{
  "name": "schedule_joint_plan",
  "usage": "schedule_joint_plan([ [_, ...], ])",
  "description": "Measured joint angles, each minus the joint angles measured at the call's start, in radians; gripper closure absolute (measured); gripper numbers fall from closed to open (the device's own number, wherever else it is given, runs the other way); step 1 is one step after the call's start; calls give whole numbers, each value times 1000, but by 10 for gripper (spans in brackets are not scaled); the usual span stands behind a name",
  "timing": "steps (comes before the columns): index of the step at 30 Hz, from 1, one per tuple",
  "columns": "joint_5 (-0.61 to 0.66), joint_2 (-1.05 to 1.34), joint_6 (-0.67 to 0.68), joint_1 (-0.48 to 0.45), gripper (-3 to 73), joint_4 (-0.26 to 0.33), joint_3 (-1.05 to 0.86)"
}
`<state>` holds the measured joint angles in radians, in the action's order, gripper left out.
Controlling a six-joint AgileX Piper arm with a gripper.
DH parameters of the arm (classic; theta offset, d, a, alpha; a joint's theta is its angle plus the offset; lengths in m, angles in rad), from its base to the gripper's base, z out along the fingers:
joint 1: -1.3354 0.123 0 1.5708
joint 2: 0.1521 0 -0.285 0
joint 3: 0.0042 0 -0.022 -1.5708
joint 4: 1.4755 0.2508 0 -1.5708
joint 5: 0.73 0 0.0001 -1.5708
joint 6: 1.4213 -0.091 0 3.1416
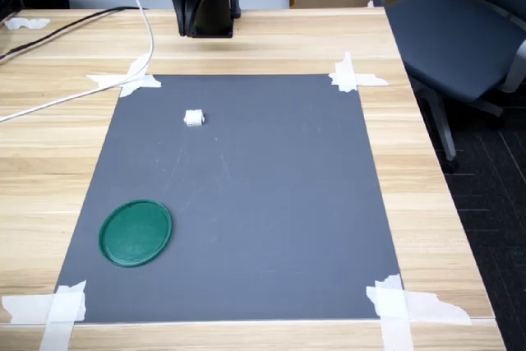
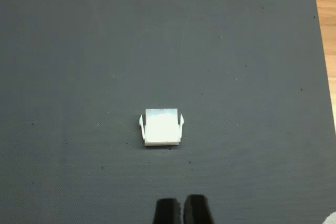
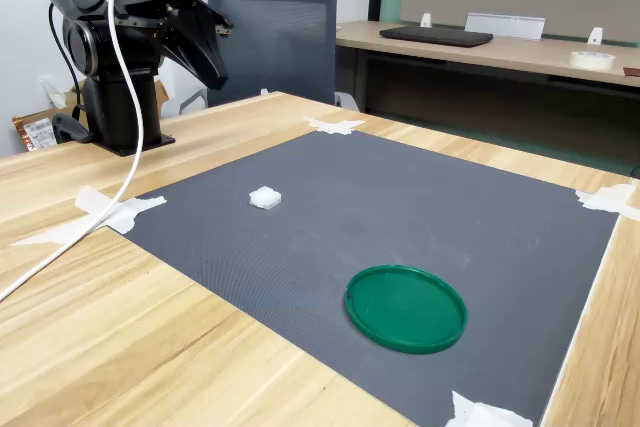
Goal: Grasp a white terminal and put it in the green lid.
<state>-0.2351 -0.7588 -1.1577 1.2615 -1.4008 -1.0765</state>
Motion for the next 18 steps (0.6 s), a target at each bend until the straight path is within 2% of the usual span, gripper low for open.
schedule_joint_plan([
  [5, 18, -105, 0, 0, 724, -23, 55],
  [10, 107, -195, 16, 0, 724, -51, 150],
  [18, 265, -353, 248, 0, 724, -51, 308],
])
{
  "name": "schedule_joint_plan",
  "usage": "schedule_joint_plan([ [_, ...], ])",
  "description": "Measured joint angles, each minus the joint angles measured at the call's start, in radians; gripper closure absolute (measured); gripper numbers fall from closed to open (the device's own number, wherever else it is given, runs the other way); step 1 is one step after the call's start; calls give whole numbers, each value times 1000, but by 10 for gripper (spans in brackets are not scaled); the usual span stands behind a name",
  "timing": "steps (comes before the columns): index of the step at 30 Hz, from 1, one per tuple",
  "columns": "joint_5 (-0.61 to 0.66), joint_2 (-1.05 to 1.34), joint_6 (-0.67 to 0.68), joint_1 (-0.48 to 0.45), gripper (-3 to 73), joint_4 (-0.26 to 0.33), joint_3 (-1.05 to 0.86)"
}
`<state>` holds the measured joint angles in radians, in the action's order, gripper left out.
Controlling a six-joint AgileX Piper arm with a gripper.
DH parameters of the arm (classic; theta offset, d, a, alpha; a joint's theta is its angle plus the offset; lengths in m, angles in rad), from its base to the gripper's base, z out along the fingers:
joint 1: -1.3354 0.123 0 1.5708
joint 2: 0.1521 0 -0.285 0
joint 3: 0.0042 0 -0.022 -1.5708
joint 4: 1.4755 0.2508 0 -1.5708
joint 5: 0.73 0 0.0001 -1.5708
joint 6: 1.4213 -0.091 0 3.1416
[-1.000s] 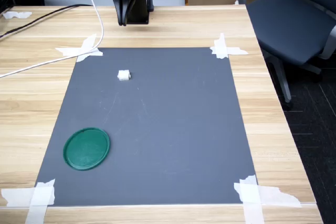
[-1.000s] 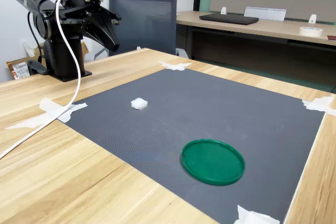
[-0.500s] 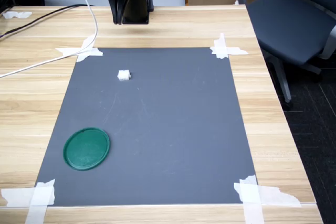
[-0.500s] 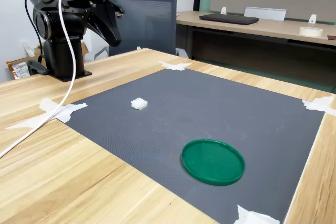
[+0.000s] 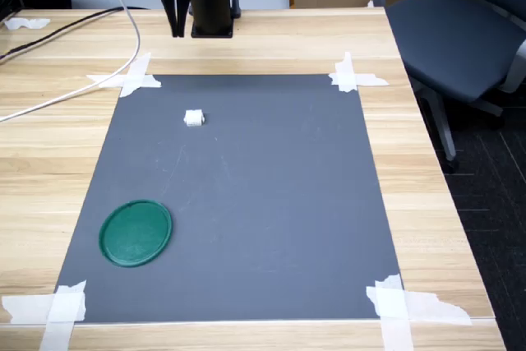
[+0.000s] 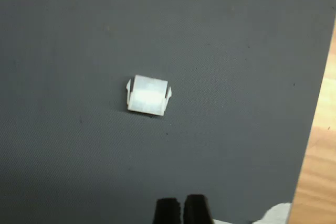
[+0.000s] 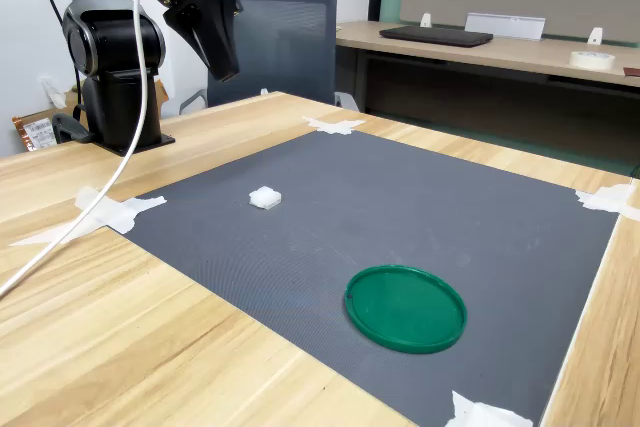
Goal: Grasp a white terminal and put it in the green lid.
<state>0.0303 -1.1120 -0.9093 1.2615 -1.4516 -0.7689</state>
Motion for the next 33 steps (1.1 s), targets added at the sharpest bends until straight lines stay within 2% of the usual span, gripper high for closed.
schedule_joint_plan([
  [8, 53, -83, 270, 0, 724, 25, 31],
  [12, 66, -120, 297, 0, 716, 39, 37],
  [16, 61, -142, 277, 0, 676, 42, 39],
  [22, 47, -172, 224, 0, 541, 42, 39],
  [30, 47, -229, 151, 0, 270, 42, 40],
  [33, 47, -251, 147, 0, 195, 40, 40],
])
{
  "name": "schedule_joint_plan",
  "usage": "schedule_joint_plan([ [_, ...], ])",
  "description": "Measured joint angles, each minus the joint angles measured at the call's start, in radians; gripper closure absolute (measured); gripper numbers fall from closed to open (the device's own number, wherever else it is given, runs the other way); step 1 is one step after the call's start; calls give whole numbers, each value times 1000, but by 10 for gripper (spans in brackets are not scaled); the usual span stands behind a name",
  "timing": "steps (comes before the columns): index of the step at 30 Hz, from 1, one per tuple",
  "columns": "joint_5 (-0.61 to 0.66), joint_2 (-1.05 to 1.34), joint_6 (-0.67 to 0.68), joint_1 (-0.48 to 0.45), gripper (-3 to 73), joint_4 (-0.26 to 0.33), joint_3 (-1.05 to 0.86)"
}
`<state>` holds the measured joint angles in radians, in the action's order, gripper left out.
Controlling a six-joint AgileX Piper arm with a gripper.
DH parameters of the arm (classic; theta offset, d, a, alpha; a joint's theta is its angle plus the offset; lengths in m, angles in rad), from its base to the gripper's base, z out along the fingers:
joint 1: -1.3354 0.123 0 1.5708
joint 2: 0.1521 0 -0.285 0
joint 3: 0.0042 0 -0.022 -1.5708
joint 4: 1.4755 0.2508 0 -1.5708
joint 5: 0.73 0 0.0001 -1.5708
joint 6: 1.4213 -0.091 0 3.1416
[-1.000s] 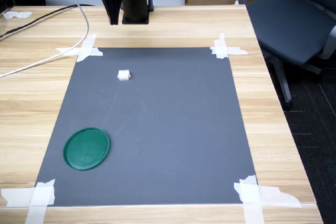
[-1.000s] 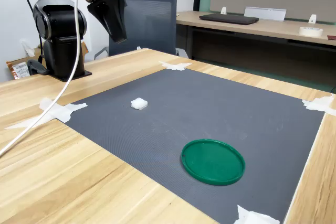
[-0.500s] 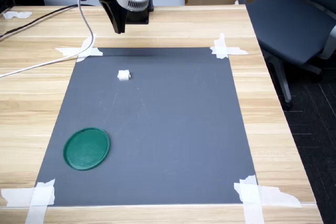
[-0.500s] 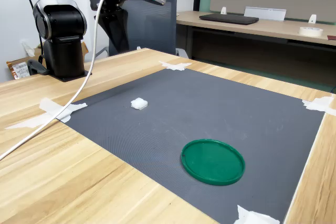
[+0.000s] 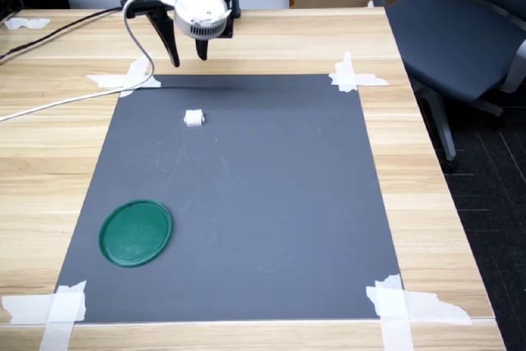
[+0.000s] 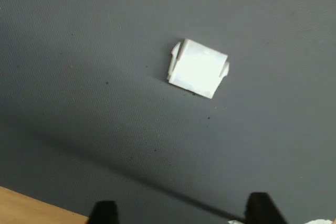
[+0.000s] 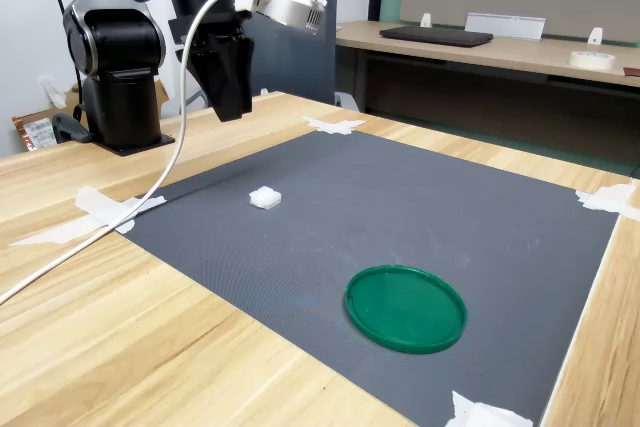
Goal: Grasp a white terminal and put it in the green lid.
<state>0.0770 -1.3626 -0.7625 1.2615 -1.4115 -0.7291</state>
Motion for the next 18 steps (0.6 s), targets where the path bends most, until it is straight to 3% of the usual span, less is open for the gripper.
schedule_joint_plan([
  [7, -60, -23, -21, 0, 157, -1, 16],
  [18, -7, -131, -50, 0, 154, -23, 116],
])
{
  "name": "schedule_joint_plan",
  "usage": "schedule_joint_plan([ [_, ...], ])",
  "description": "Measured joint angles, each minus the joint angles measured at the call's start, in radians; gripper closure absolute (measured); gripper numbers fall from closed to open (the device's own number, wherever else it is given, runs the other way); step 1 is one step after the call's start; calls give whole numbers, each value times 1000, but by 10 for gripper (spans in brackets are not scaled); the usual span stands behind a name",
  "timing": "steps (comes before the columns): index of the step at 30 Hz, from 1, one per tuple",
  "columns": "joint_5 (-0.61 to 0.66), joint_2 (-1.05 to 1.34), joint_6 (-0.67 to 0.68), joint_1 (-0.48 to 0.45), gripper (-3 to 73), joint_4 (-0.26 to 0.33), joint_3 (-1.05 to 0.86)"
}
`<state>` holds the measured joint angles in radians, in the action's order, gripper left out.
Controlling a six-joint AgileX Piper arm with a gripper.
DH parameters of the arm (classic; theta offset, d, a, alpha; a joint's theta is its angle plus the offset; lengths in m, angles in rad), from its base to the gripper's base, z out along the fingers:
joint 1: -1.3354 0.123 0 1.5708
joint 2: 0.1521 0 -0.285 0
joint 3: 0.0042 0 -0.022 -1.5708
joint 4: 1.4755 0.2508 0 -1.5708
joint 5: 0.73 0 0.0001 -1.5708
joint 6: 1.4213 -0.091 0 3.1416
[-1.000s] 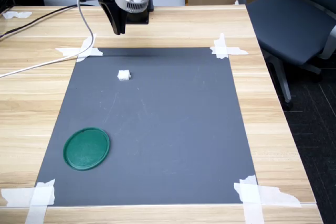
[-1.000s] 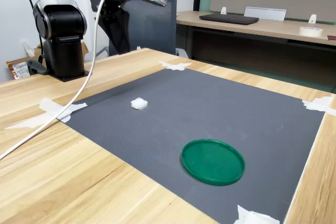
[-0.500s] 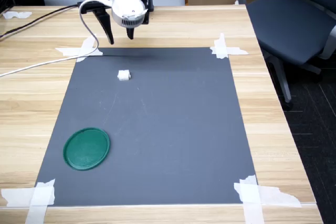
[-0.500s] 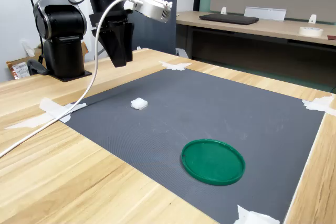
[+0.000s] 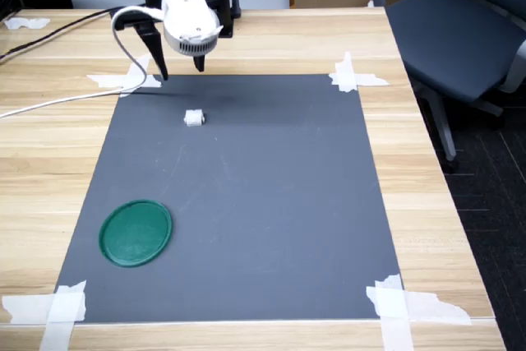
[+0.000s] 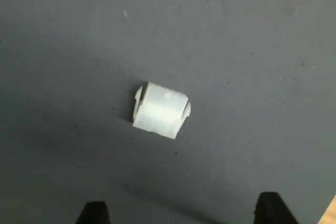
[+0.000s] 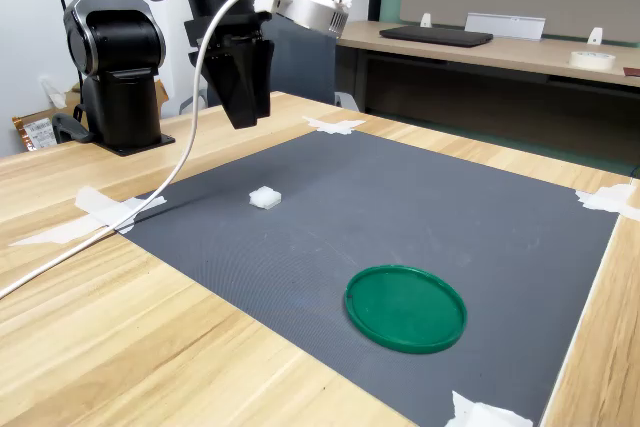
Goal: Grasp a white terminal and put it in the green lid.
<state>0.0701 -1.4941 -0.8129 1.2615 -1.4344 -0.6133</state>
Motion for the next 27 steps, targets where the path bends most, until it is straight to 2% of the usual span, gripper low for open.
schedule_joint_plan([
  [9, 7, -108, -33, 0, 154, -23, 7],
  [19, -41, -201, 14, 0, 153, -24, 11],
  [27, -66, -272, 84, 0, 153, 29, 11],
])
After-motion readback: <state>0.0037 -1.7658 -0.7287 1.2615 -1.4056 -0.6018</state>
